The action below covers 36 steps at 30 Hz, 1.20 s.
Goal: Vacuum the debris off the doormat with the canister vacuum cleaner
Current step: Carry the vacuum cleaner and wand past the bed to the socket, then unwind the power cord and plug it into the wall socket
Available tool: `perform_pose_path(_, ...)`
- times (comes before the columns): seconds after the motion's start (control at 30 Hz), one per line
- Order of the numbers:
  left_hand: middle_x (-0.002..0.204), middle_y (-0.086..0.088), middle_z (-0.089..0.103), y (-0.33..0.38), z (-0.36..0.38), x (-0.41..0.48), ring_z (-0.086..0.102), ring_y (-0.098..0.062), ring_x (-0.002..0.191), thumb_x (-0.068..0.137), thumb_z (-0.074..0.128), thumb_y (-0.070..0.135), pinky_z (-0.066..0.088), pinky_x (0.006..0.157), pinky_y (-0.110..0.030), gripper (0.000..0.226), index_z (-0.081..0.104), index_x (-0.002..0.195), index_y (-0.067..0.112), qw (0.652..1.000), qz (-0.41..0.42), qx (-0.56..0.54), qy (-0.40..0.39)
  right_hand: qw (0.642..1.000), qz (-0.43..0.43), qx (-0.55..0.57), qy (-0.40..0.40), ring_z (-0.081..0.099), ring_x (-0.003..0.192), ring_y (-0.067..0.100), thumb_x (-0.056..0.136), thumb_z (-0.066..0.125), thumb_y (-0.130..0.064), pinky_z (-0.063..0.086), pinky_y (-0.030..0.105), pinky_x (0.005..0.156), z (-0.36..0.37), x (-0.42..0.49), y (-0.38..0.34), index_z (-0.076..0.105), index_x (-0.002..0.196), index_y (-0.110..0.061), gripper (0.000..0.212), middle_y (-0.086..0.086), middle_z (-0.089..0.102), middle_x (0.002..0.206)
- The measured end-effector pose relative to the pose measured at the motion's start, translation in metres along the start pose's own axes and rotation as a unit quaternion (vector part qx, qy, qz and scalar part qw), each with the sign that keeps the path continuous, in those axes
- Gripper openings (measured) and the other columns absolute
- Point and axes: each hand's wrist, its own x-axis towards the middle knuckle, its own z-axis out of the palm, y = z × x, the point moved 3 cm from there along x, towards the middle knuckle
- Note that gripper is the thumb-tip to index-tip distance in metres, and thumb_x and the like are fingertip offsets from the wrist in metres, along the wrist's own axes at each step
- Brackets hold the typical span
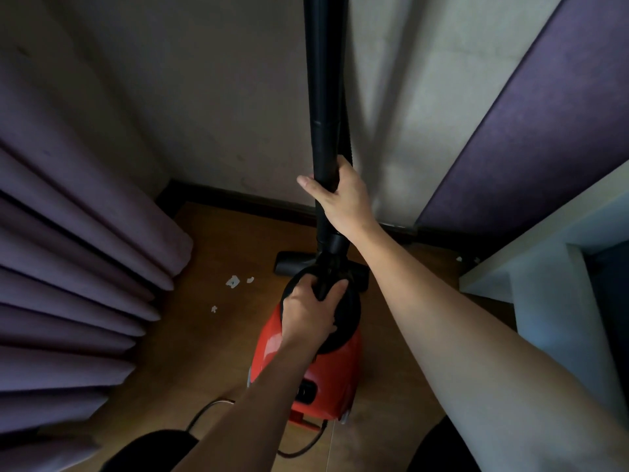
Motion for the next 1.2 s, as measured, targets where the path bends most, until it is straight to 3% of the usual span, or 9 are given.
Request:
perform_pose_path(0.07, 0.102, -0.005, 0.066, 0.001, -0.007, 0.002, 0.071, -0.021, 0.076, 0.087, 0.067, 0.053, 0.062, 0.06, -0.033, 0.051, 0.056, 0.119, 0.015, 0.999, 0.002, 0.034, -0.011, 1.0, 0.003, 0.001, 0.011, 0.064, 0.095, 0.009, 0.088, 0.077, -0.036, 0.046, 0.006, 0.075, -0.005, -0.007, 0.001, 0.06, 0.119, -0.01, 0.044, -0.001, 0.068, 0.105)
perform_pose_path(0.17, 0.106, 0.0, 0.063, 0.007, -0.037, 0.015, 0.063, -0.02, 0.097, 0.085, 0.061, 0.065, 0.055, 0.079, -0.033, 0.059, 0.055, 0.121, 0.018, 0.99, 0.028, 0.137, -0.027, 0.998, 0.007, -0.015, 0.055, 0.064, 0.105, 0.012, 0.082, 0.082, -0.039, 0.052, 0.022, 0.087, -0.015, -0.022, 0.003, 0.057, 0.123, -0.014, 0.054, 0.0, 0.066, 0.117)
perform_pose_path(0.4, 0.103, 0.002, 0.067, 0.005, -0.152, 0.036, 0.066, -0.012, 0.091, 0.082, 0.07, 0.051, 0.049, 0.075, -0.015, 0.041, 0.056, 0.109, 0.023, 0.98, 0.109, 0.153, -0.071, 0.995, -0.075, -0.026, 0.054, 0.064, 0.104, 0.009, 0.084, 0.081, -0.031, 0.052, 0.023, 0.092, 0.005, -0.079, -0.037, 0.061, 0.119, -0.016, 0.043, -0.001, 0.066, 0.111)
perform_pose_path(0.47, 0.106, 0.001, 0.066, -0.017, -0.181, 0.026, 0.066, -0.014, 0.096, 0.081, 0.073, 0.044, 0.053, 0.078, -0.02, 0.039, 0.057, 0.109, 0.023, 0.981, 0.108, 0.145, -0.07, 0.995, -0.099, -0.014, 0.004, 0.064, 0.105, 0.009, 0.085, 0.08, -0.026, 0.05, 0.019, 0.093, 0.03, -0.096, -0.046, 0.062, 0.119, -0.014, 0.041, -0.002, 0.067, 0.111)
perform_pose_path(0.6, 0.102, 0.005, 0.067, -0.09, -0.218, -0.011, 0.065, -0.009, 0.093, 0.082, 0.078, 0.034, 0.046, 0.076, -0.006, 0.031, 0.061, 0.106, 0.023, 0.985, 0.082, 0.145, -0.033, 0.97, -0.145, -0.032, -0.192, 0.064, 0.102, 0.011, 0.084, 0.081, -0.027, 0.052, 0.022, 0.09, 0.102, -0.13, -0.045, 0.061, 0.123, -0.013, 0.046, 0.0, 0.066, 0.111)
perform_pose_path(0.8, 0.09, 0.013, 0.067, -0.21, -0.252, -0.08, 0.065, -0.008, 0.083, 0.073, 0.071, 0.06, 0.052, 0.076, -0.021, 0.043, 0.065, 0.102, 0.029, 0.987, -0.007, 0.158, 0.026, 0.905, -0.151, -0.058, -0.393, 0.062, 0.094, 0.007, 0.081, 0.078, -0.037, 0.054, 0.03, 0.084, 0.203, -0.194, -0.026, 0.061, 0.115, -0.021, 0.041, -0.008, 0.064, 0.103)
perform_pose_path(0.87, 0.089, 0.011, 0.067, -0.25, -0.25, -0.101, 0.064, -0.007, 0.078, 0.075, 0.08, 0.05, 0.049, 0.072, -0.019, 0.039, 0.069, 0.102, 0.023, 0.983, -0.046, 0.161, 0.075, 0.882, -0.141, -0.069, -0.445, 0.061, 0.091, 0.005, 0.08, 0.075, -0.045, 0.055, 0.033, 0.082, 0.232, -0.219, -0.007, 0.061, 0.111, -0.025, 0.039, -0.012, 0.062, 0.1)
perform_pose_path(0.97, 0.095, 0.008, 0.066, -0.305, -0.229, -0.129, 0.064, -0.011, 0.077, 0.077, 0.083, 0.04, 0.043, 0.066, -0.007, 0.039, 0.069, 0.106, 0.018, 0.976, -0.102, 0.163, 0.1, 0.869, -0.104, -0.083, -0.476, 0.061, 0.091, 0.007, 0.08, 0.081, -0.038, 0.054, 0.033, 0.082, 0.26, -0.255, 0.025, 0.063, 0.107, -0.023, 0.036, -0.011, 0.062, 0.099)
perform_pose_path(1.2, 0.082, 0.007, 0.065, -0.369, -0.176, -0.159, 0.061, -0.013, 0.07, 0.077, 0.08, 0.032, 0.053, 0.067, -0.031, 0.026, 0.066, 0.095, 0.019, 0.968, -0.166, 0.166, 0.084, 0.84, -0.114, -0.102, -0.521, 0.058, 0.091, 0.006, 0.081, 0.08, -0.04, 0.054, 0.034, 0.083, 0.284, -0.292, 0.056, 0.062, 0.108, -0.024, 0.036, -0.011, 0.061, 0.101)
